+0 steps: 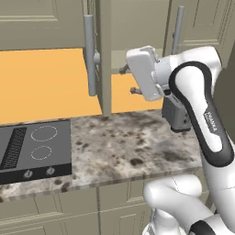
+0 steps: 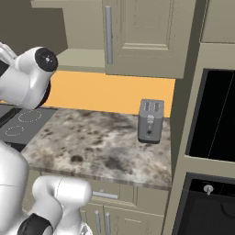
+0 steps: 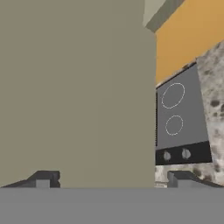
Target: Get the candle and the beer from the cabinet and move them to the dining counter.
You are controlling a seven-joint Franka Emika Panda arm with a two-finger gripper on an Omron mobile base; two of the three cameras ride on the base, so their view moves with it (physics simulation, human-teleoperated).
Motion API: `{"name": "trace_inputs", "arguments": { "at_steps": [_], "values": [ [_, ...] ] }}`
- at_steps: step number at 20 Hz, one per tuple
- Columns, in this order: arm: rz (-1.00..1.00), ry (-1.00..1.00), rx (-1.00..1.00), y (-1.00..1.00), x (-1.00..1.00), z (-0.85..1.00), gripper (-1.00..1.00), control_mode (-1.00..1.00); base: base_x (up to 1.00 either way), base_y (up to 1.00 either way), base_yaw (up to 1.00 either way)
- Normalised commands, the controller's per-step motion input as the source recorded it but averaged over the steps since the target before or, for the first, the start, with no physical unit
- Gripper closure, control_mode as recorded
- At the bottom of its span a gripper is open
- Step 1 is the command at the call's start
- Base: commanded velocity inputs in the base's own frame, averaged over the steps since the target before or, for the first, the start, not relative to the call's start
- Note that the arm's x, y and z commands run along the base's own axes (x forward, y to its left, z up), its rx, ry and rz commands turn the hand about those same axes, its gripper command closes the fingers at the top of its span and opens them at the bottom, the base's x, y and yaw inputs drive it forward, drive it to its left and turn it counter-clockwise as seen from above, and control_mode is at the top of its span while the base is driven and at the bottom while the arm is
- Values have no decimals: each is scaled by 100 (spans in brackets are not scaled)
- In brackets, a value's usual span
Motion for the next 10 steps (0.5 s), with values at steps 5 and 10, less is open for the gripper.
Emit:
{"name": "trace_inputs", "arguments": {
  "at_steps": [5,10],
  "values": [
    [-1,-34,-28,-100,-45,-8,-100,-100,0,0,0],
    [-3,-44,-24,-100,-34,-15,-100,-100,0,0,0]
  ]
}}
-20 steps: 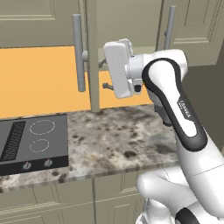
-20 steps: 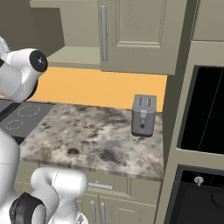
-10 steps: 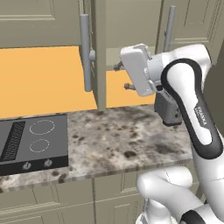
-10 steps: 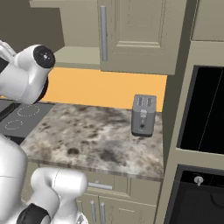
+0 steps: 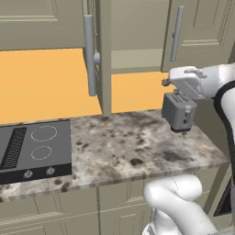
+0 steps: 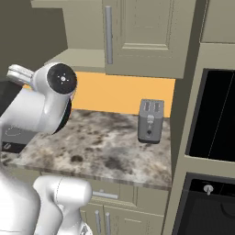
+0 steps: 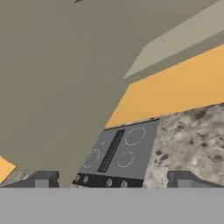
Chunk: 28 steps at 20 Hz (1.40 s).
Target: Get the candle and the beer from the cabinet and move them to the dining counter.
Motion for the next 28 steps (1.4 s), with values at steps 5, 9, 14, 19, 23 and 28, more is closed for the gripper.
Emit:
{"name": "trace_inputs", "arguments": {
  "at_steps": [5,9,14,19,23,28],
  "values": [
    [-9,-43,-24,-77,0,-4,-100,-100,0,0,0],
    [-16,-37,-22,-54,25,0,-100,-100,0,0,0],
    [-15,-33,-17,-44,41,0,-100,-100,0,0,0],
    [-10,-28,-9,-27,59,4,-100,-100,0,0,0],
    [-1,-23,-6,-3,56,21,-100,-100,0,0,0],
    [-4,-13,-1,0,56,29,-100,-100,0,0,0]
  ]
}}
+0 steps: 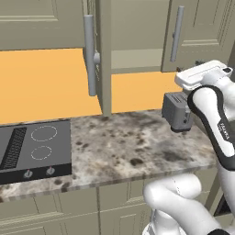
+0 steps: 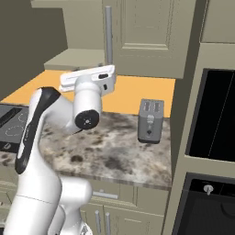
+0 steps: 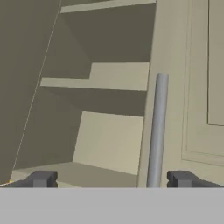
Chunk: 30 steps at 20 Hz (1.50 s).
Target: Get the candle and the beer from the cabinet and move them to the dining counter.
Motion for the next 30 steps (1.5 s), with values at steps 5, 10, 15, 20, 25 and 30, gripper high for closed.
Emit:
{"name": "trace_inputs", "arguments": {
  "at_steps": [5,10,15,20,25,30],
  "values": [
    [-14,-2,0,-4,52,24,-100,-100,0,0,0],
    [-20,1,0,-16,41,35,-100,-100,0,0,0],
    [-12,7,0,-32,32,42,-100,-100,0,0,0],
    [-1,4,1,-33,22,32,-100,-100,0,0,0],
    [6,0,8,-9,10,20,-100,-100,0,0,0],
    [10,0,10,0,1,3,-100,-100,0,0,0]
  ]
}}
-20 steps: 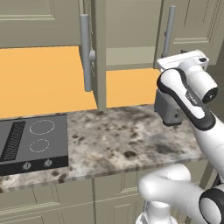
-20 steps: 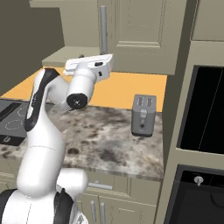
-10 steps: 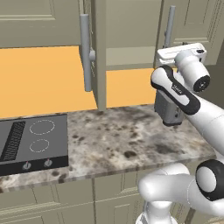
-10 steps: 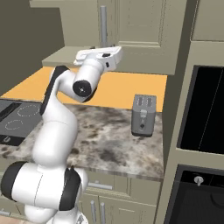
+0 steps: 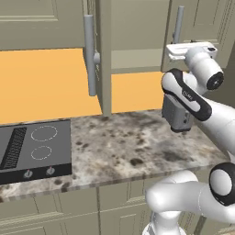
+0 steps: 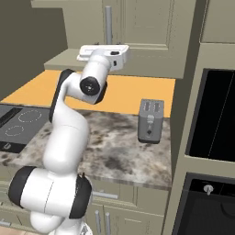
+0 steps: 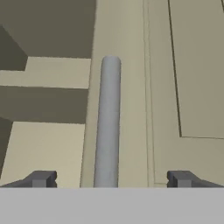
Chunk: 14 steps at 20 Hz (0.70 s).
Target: Get the candle and the beer from the cabinet and move them to the dining counter.
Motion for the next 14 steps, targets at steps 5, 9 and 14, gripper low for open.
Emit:
{"name": "trace_inputs", "arguments": {
  "at_steps": [5,9,14],
  "values": [
    [2,0,8,0,10,3,-100,-100,0,0,0],
    [-1,0,1,0,23,0,-100,-100,0,0,0],
    [-8,0,-1,25,24,0,-100,-100,0,0,0]
  ]
}}
